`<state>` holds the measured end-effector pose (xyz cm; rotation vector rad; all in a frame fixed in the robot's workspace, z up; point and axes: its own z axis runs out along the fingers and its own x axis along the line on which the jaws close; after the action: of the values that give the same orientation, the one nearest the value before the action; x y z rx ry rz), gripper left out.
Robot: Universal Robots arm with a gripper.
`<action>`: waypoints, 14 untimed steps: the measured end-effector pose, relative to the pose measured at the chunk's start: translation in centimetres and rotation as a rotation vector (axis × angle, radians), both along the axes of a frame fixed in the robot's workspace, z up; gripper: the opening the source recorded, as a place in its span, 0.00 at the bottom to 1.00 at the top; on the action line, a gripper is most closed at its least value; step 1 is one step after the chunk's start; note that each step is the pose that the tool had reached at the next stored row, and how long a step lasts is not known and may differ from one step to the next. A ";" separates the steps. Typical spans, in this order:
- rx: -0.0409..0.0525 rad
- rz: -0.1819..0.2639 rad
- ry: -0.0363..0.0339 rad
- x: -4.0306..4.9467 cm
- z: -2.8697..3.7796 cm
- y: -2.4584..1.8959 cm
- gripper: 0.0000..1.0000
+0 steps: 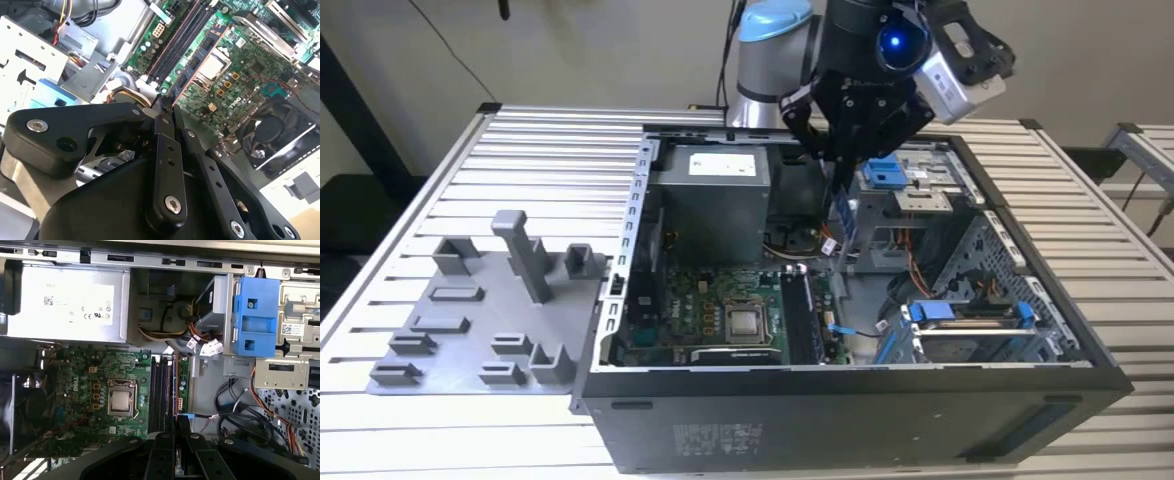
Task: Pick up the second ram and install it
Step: 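Insert the second ram into the second slot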
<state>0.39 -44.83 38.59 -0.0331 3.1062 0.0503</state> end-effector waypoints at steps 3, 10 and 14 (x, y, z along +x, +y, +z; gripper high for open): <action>-0.0001 -0.020 0.0005 0.00 -0.21 -0.02 0.14; -0.0038 -0.043 0.0028 0.01 -0.68 -0.03 0.14; -0.0045 -0.043 0.0027 0.01 -0.71 -0.03 0.14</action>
<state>0.40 -44.86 37.88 0.0341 3.1084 0.0423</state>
